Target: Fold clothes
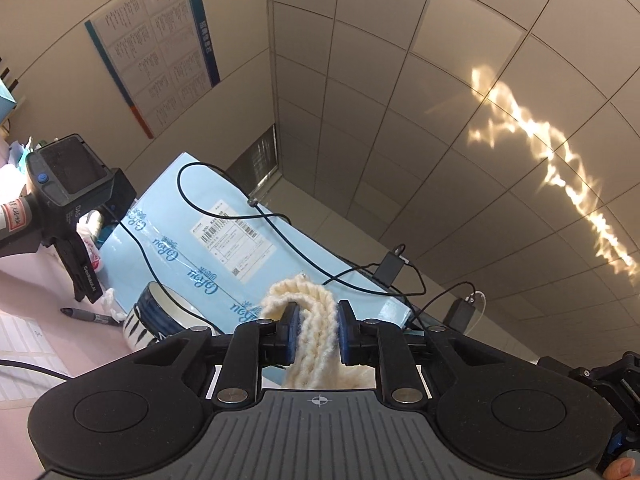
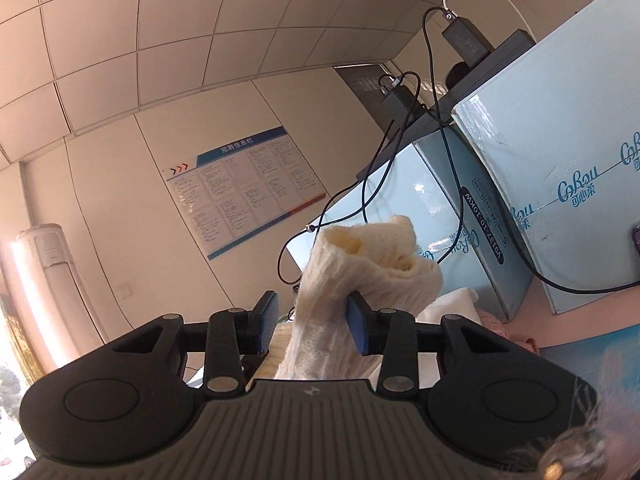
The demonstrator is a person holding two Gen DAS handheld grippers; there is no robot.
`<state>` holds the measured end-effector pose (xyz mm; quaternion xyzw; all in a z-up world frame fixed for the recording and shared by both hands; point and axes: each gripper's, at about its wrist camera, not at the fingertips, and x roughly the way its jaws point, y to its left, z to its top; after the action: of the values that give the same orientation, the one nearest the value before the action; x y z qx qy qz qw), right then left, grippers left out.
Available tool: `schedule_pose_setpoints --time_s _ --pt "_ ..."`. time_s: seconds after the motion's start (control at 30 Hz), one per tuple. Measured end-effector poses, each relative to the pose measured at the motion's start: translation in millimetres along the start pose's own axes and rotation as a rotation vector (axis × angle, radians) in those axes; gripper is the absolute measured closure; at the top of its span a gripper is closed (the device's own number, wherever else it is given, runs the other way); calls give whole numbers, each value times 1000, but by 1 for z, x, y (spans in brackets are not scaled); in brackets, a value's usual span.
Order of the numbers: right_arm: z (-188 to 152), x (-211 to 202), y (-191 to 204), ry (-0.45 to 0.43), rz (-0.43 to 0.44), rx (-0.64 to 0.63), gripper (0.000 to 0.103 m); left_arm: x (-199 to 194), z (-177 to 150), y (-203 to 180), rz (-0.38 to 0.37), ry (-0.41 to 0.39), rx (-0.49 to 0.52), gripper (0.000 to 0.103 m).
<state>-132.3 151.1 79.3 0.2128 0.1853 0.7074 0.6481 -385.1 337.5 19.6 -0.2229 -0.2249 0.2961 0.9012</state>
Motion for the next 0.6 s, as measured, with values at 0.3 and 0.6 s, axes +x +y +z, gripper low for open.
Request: schedule_pose_setpoints --time_s 0.3,0.6 --pt "14 -112 -39 -22 -147 69 73 -21 -45 -102 -90 224 132 85" --pt "6 -225 -82 -60 -362 139 77 -54 -110 -182 -335 556 159 93"
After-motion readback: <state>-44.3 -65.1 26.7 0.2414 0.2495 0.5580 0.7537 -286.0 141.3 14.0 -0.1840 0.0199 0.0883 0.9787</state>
